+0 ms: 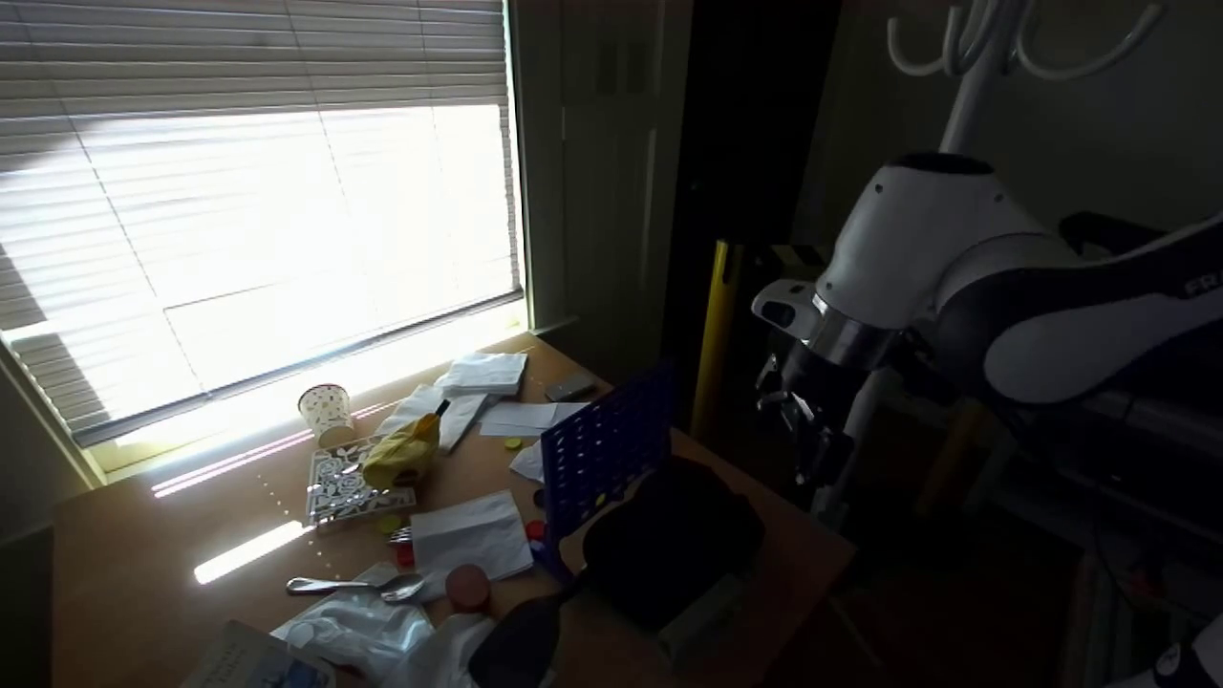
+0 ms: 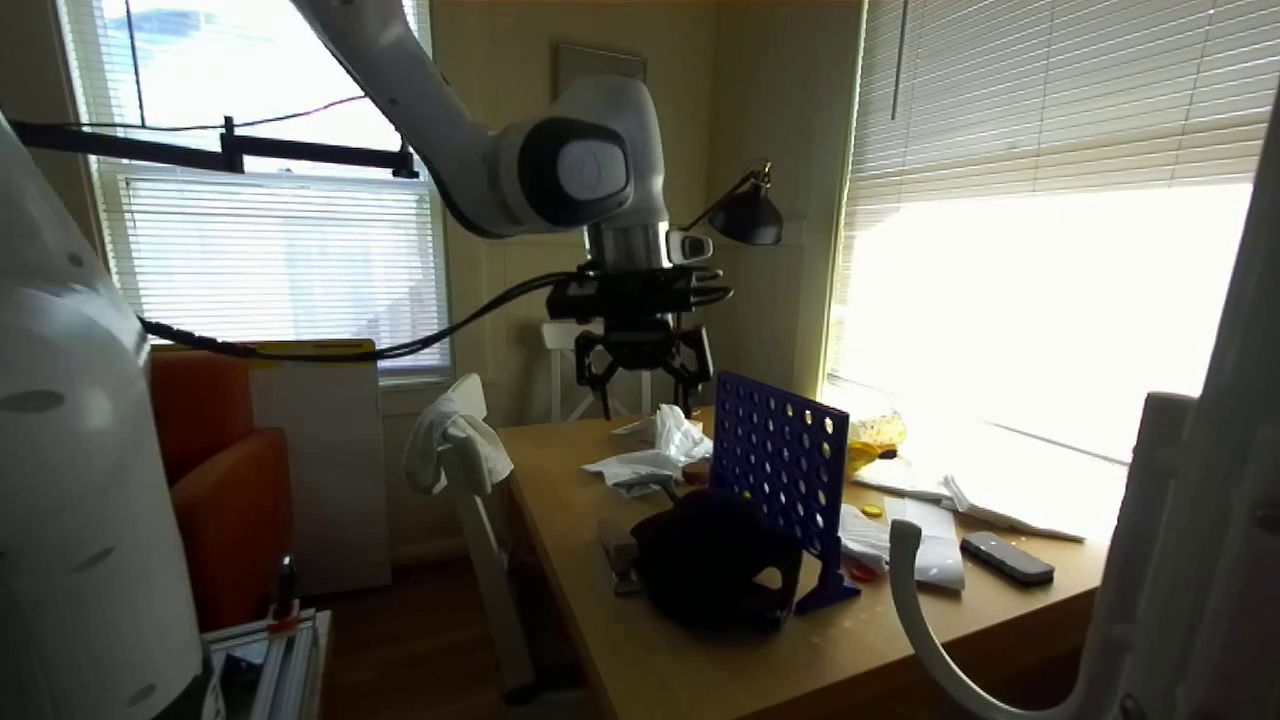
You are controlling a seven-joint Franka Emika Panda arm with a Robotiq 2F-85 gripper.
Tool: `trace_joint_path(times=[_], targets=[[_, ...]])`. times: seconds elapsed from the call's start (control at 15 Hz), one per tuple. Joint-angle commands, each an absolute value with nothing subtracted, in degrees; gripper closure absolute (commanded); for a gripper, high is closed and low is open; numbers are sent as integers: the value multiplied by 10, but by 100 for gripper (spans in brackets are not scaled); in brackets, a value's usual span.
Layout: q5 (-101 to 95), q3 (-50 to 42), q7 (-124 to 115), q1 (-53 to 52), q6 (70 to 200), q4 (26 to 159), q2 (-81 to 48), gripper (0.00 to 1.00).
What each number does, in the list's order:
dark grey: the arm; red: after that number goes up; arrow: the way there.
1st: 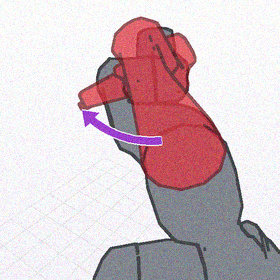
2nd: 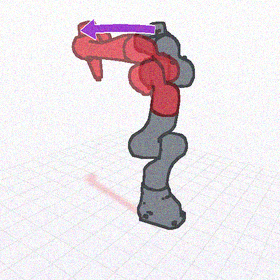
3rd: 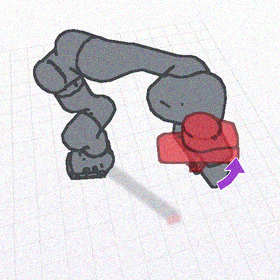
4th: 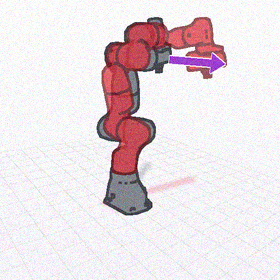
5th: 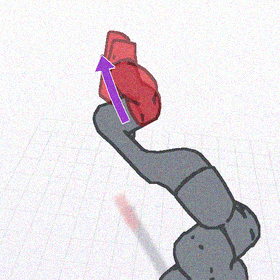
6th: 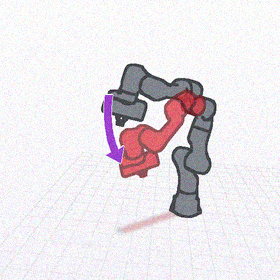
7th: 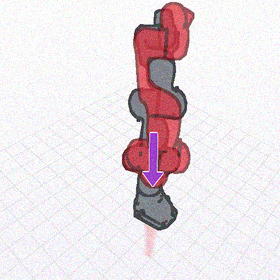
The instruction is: Put the hat on the coat hanger
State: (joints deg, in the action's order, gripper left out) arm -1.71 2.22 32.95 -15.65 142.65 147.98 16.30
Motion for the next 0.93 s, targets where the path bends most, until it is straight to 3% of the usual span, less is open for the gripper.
trace_joint_path(times=[0.0, 0.27, 0.87], targets=[[-16, 29, 332, -149, 1433, 1475, 146, 0], [-5, 27, 349, -150, 1450, 1470, 130, 0], [42, 20, 523, -143, 1634, 1425, -10, 0]])
